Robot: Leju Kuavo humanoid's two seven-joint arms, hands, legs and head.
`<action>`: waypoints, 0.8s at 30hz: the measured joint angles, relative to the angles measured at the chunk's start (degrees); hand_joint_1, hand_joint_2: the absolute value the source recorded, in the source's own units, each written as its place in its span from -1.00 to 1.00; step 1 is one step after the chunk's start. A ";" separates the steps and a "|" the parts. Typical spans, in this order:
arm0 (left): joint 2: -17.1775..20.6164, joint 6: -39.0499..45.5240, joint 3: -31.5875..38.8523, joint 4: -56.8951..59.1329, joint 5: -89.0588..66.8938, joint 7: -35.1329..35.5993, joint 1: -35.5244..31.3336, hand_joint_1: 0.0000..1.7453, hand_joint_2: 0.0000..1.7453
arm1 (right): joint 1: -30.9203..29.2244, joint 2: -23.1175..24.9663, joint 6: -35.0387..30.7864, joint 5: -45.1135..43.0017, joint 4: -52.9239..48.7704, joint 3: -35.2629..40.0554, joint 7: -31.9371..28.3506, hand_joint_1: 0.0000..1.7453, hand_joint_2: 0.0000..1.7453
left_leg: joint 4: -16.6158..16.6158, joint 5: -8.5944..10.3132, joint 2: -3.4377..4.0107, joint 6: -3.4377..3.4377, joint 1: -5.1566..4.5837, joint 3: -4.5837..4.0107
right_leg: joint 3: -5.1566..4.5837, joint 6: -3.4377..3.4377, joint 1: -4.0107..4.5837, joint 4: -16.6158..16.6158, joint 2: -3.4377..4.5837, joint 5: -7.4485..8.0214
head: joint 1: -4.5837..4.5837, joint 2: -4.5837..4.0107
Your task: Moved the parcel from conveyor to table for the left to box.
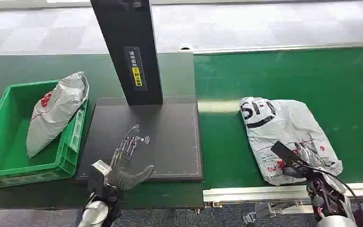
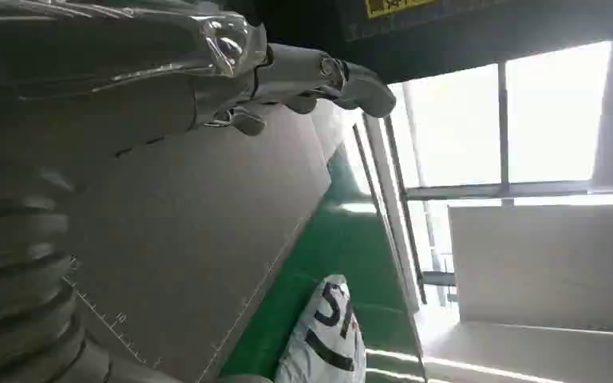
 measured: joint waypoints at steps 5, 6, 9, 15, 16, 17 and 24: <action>0.20 -0.43 0.20 -0.83 0.59 0.37 0.94 -1.00 1.00 | 0.79 0.22 -4.62 -6.60 -1.54 0.63 -7.25 1.00 1.00 | 0.00 0.00 -0.02 0.00 0.00 -0.03 | -0.01 0.00 0.01 0.01 -0.03 0.00 | 0.02 0.02; 0.24 -0.50 0.24 -1.07 0.70 0.52 1.24 -1.00 1.00 | 1.54 0.50 -6.05 -9.14 -3.05 0.85 -10.07 1.00 1.00 | 0.00 0.00 -0.03 0.00 0.00 -0.05 | -0.02 0.00 0.01 0.01 -0.04 -0.01 | 0.00 0.00; 0.26 -0.61 0.37 -1.16 1.16 0.64 1.43 -1.00 1.00 | 3.52 1.42 -8.24 -15.85 -8.36 1.55 -15.87 1.00 1.00 | -0.01 0.00 -0.04 0.00 0.01 -0.06 | -0.06 0.00 0.01 0.01 -0.04 -0.02 | 0.02 0.00; 0.26 -1.11 0.55 -1.14 1.16 0.02 1.19 -1.00 1.00 | 8.86 2.69 -10.67 -20.93 -21.74 4.02 -21.98 1.00 1.00 | -0.01 -0.01 -0.05 0.00 0.01 -0.07 | -0.05 0.01 0.01 0.01 -0.06 -0.03 | 0.02 0.00; 0.26 -1.16 0.59 -1.07 1.16 -0.11 1.09 -1.00 1.00 | 9.74 2.97 -11.36 -21.11 -24.03 4.59 -22.16 1.00 1.00 | -0.01 -0.01 -0.04 0.00 0.01 -0.07 | -0.05 0.01 0.01 0.01 -0.06 -0.03 | 0.02 0.02; 0.26 -1.16 0.63 -1.03 1.16 -0.13 1.02 -1.00 1.00 | 10.46 3.19 -11.74 -21.28 -25.65 4.85 -22.33 1.00 1.00 | -0.01 -0.01 -0.05 0.00 0.00 -0.07 | -0.05 0.01 0.00 0.01 -0.06 -0.03 | 0.02 0.02; -0.02 0.19 0.98 -1.09 1.51 -0.77 0.95 -1.00 1.00 | 13.85 4.65 -14.38 -25.44 -34.29 5.94 -25.58 1.00 1.00 | -0.01 0.00 -0.07 0.00 0.00 -0.07 | -0.06 0.01 0.00 0.01 -0.06 -0.03 | 0.02 0.00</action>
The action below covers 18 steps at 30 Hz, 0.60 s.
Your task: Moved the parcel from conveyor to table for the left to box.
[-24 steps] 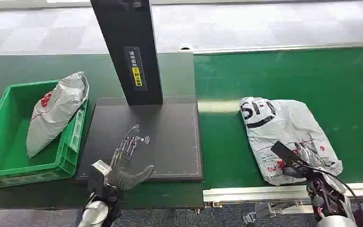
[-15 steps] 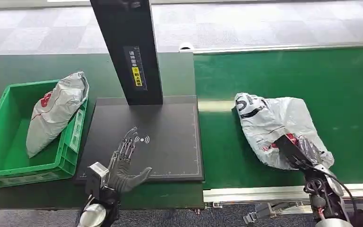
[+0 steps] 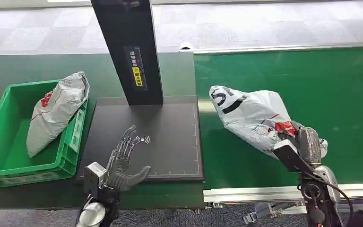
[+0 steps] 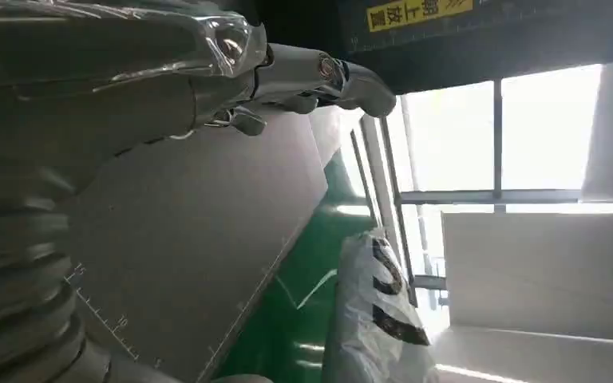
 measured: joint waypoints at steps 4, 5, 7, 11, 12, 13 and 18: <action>-0.90 5.44 1.05 -0.81 3.78 -1.77 -0.13 -1.00 1.00 | 2.25 3.10 3.83 -22.66 -7.10 -2.36 -6.70 1.00 1.00 | 0.00 0.00 0.03 0.00 0.00 0.00 | -0.03 0.00 0.01 0.00 0.00 0.00 | -0.02 0.00; -1.03 7.23 1.22 -1.25 4.41 -2.61 -0.22 -1.00 1.00 | 2.54 3.93 3.75 -26.04 -8.88 -3.29 -7.30 1.00 1.00 | 0.00 0.00 0.03 0.00 0.00 0.00 | -0.03 0.00 0.01 0.00 0.00 0.00 | 0.00 0.02; -1.09 10.48 1.55 -2.25 5.29 -4.13 -0.30 -1.00 1.00 | 3.10 5.32 1.18 -26.63 -12.21 -4.46 -8.45 1.00 1.00 | -0.01 0.00 0.04 0.00 0.00 -0.01 | -0.03 0.00 0.02 0.00 0.00 -0.01 | 0.00 0.00; -1.73 15.70 1.70 -5.25 6.49 -5.79 -0.83 -1.00 1.00 | 4.74 7.00 -11.72 -14.50 -18.79 -2.27 -9.37 1.00 1.00 | -0.01 0.00 0.04 -0.01 0.00 0.01 | -0.02 -0.01 0.02 0.00 0.02 0.00 | 0.00 0.02; -2.01 17.32 1.77 -5.90 6.78 -5.81 -1.04 -1.00 1.00 | 5.18 7.06 -14.15 -10.96 -19.75 -0.98 -9.39 1.00 1.00 | -0.02 0.00 0.04 -0.01 0.01 0.01 | -0.01 -0.01 0.02 0.00 0.01 0.00 | 0.00 0.02; -2.30 19.21 1.94 -6.57 7.04 -5.81 -1.29 -1.00 1.00 | 5.66 7.08 -15.96 -7.41 -20.47 0.62 -9.39 1.00 1.00 | -0.02 0.00 0.04 -0.01 0.01 0.00 | 0.00 -0.01 0.02 0.00 0.02 0.00 | 0.02 0.02; -2.60 23.35 2.97 -8.19 8.85 -6.21 -2.72 -1.00 1.00 | 5.78 6.95 -19.97 7.49 -19.88 9.41 -7.20 1.00 1.00 | -0.02 0.02 0.05 -0.02 0.01 0.05 | 0.02 -0.01 0.04 0.00 0.03 0.00 | 0.02 0.02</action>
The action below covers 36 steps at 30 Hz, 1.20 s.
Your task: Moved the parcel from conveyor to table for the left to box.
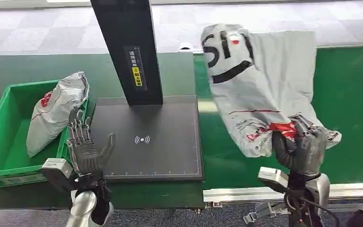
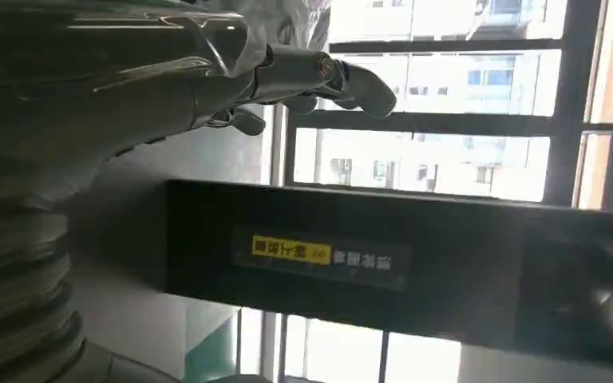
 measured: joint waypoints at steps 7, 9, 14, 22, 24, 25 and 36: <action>-0.41 3.61 1.25 -3.06 -0.09 -0.13 -0.51 -1.00 1.00 | -3.82 -1.31 5.05 13.72 8.56 11.54 6.37 1.00 1.00 | 0.00 0.01 -0.06 0.00 0.03 -0.05 | 0.01 0.00 -0.01 0.02 -0.02 0.00 | 0.00 -0.02; -0.44 4.73 1.73 -3.74 -0.17 -0.13 -0.64 -1.00 1.00 | -6.72 -1.64 10.92 19.80 13.24 15.21 10.15 1.00 1.00 | 0.00 0.01 0.02 0.00 0.03 0.00 | 0.01 0.00 -0.01 0.02 0.02 0.00 | -0.02 -0.02; -0.55 5.55 2.86 -4.83 -0.20 -0.13 -1.19 -1.00 1.00 | -10.70 -2.03 17.68 20.51 22.53 21.05 11.04 1.00 1.00 | 0.01 0.03 -0.06 0.00 0.02 -0.01 | 0.01 0.00 -0.01 0.01 -0.07 0.00 | -0.04 -0.02; -0.81 6.41 3.61 -5.55 -0.94 -0.13 -2.23 -1.00 1.00 | -17.54 -0.18 23.55 18.90 36.16 26.91 9.26 1.00 1.00 | 0.00 0.02 0.01 0.00 0.02 0.03 | 0.02 -0.01 0.00 0.01 -0.01 0.01 | -0.02 -0.02; -1.00 6.80 3.54 -5.55 -1.07 -0.13 -2.64 -1.00 1.00 | -19.54 1.35 28.41 13.60 40.15 27.97 5.18 1.00 1.00 | 0.00 0.02 0.09 -0.01 0.02 0.10 | 0.03 -0.02 0.02 0.02 0.10 0.02 | 0.00 -0.02; -1.11 7.15 3.50 -5.51 -1.07 -0.13 -2.92 -1.00 1.00 | -20.23 1.99 30.72 10.97 41.36 28.05 3.25 1.00 1.00 | 0.01 0.02 0.09 -0.01 0.02 0.12 | 0.04 -0.02 0.03 0.01 0.10 0.02 | -0.02 0.00; -1.27 7.76 2.69 -5.36 -1.16 -0.13 -3.97 -1.00 1.00 | -23.17 5.64 34.40 6.54 47.89 29.82 0.66 1.00 1.00 | 0.01 0.03 0.09 -0.02 0.02 0.14 | 0.07 -0.02 0.03 0.02 0.10 0.02 | -0.02 -0.02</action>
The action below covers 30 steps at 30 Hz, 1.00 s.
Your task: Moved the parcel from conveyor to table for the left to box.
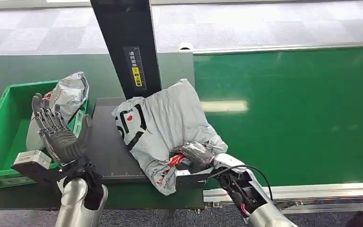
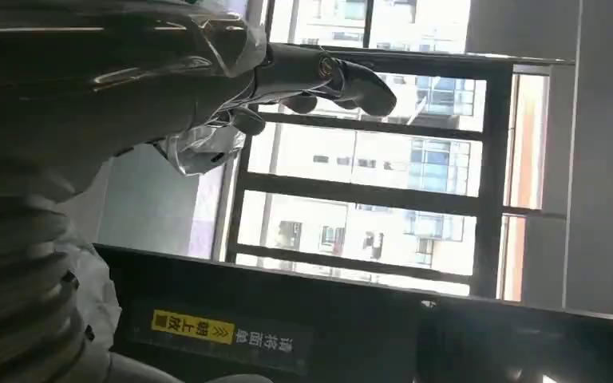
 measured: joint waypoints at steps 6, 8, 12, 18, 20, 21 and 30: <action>0.00 0.00 -0.02 0.00 0.00 0.00 -0.07 -1.00 1.00 | -0.42 0.31 -0.02 -0.83 0.81 0.52 -0.42 1.00 1.00 | 0.00 0.00 -0.01 0.00 0.00 0.01 | 0.01 0.00 0.00 0.00 0.00 0.00 | 0.00 0.00; 0.00 -0.02 -0.20 0.00 -0.02 0.00 -0.07 -1.00 1.00 | -0.53 0.63 1.32 -4.40 0.92 0.48 -1.79 1.00 1.00 | 0.00 0.00 -0.01 0.00 0.00 0.01 | 0.01 0.00 0.00 0.00 0.00 0.00 | 0.02 0.00; -0.17 -0.57 -1.18 0.37 -0.17 0.00 -0.19 -1.00 1.00 | -0.87 2.40 5.64 -14.25 0.15 0.39 -2.64 1.00 1.00 | 0.00 0.00 0.00 -0.01 0.01 0.00 | 0.00 0.00 0.01 0.01 0.00 0.00 | 0.02 0.02; -0.48 -1.03 -2.69 1.62 -0.15 0.00 -0.85 -1.00 1.00 | -4.10 6.19 6.20 -16.99 1.90 0.44 -1.09 -1.00 1.00 | 0.00 0.01 0.00 0.00 0.01 0.00 | 0.00 0.00 0.01 0.01 -0.02 0.00 | 0.00 0.00; -0.46 -1.40 -2.75 1.92 -0.02 0.00 -0.82 -1.00 1.00 | -4.69 6.73 6.18 -20.44 2.71 -0.63 -1.40 -1.00 1.00 | 0.00 0.01 -0.04 0.00 0.00 -0.02 | 0.00 0.00 0.00 0.01 -0.03 0.00 | 0.00 0.00; -0.46 -1.64 -2.80 2.12 0.02 0.00 -0.82 -1.00 1.00 | -4.90 6.88 7.38 -23.15 2.86 -1.68 -2.07 -1.00 1.00 | 0.00 0.01 -0.05 0.00 0.00 -0.03 | 0.00 0.00 0.00 0.01 -0.04 0.00 | 0.02 0.00; -0.44 -1.81 -3.02 3.24 0.00 0.00 -0.84 -1.00 1.00 | -5.50 7.26 8.87 -26.32 3.30 -5.46 -2.82 -1.00 1.00 | 0.01 0.00 -0.03 -0.01 0.00 -0.03 | -0.01 0.01 -0.01 0.01 -0.03 0.00 | 0.00 0.00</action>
